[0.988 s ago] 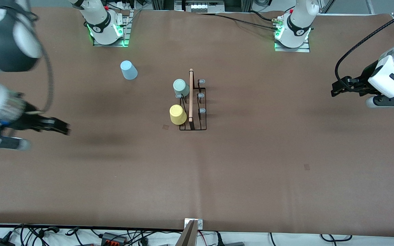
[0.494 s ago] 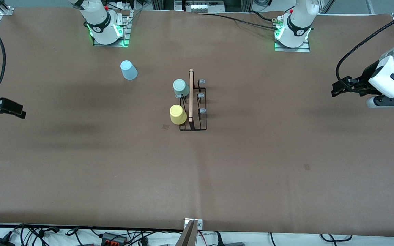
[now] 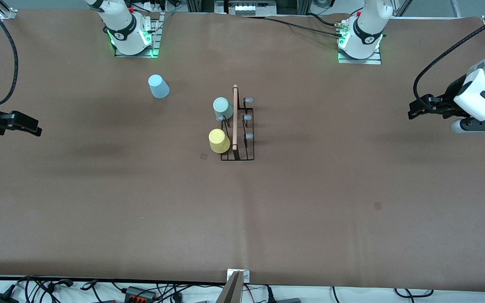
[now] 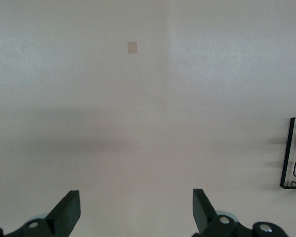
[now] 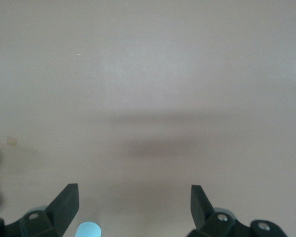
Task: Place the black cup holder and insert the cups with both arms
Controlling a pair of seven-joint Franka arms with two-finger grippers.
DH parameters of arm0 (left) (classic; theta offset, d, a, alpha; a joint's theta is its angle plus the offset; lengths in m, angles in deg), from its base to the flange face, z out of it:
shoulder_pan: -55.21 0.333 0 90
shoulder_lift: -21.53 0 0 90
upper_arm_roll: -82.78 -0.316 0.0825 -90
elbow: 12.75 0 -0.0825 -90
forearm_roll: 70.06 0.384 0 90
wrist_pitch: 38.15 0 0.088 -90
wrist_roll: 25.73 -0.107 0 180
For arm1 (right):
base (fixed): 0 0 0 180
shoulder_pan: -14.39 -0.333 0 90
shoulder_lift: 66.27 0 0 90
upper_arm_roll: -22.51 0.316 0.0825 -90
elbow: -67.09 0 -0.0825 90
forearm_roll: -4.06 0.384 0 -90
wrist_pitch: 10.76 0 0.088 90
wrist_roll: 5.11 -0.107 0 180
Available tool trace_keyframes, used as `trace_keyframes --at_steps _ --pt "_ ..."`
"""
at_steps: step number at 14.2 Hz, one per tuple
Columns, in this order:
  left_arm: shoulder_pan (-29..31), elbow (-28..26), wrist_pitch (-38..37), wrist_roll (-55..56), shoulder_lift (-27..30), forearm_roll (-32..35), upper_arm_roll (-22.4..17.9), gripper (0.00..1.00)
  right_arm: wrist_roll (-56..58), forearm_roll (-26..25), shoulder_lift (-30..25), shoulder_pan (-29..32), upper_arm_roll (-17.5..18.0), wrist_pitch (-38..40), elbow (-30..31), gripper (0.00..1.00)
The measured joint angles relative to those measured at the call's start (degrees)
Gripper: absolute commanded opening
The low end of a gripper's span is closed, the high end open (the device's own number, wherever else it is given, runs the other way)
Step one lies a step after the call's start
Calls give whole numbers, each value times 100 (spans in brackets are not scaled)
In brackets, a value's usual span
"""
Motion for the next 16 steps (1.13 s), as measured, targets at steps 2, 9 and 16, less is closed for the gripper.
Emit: trace_keyframes --at_steps 2,9,16 --pt "0 0 0 0 -1 0 -1 100 -4 0 -439 0 -3 -242 646 100" --pt "0 0 0 0 -1 0 -2 100 -2 0 -1013 0 -4 -252 1267 100" --pt "2 0 0 0 -1 0 -6 100 9 0 -1032 -2 -4 -256 1267 100"
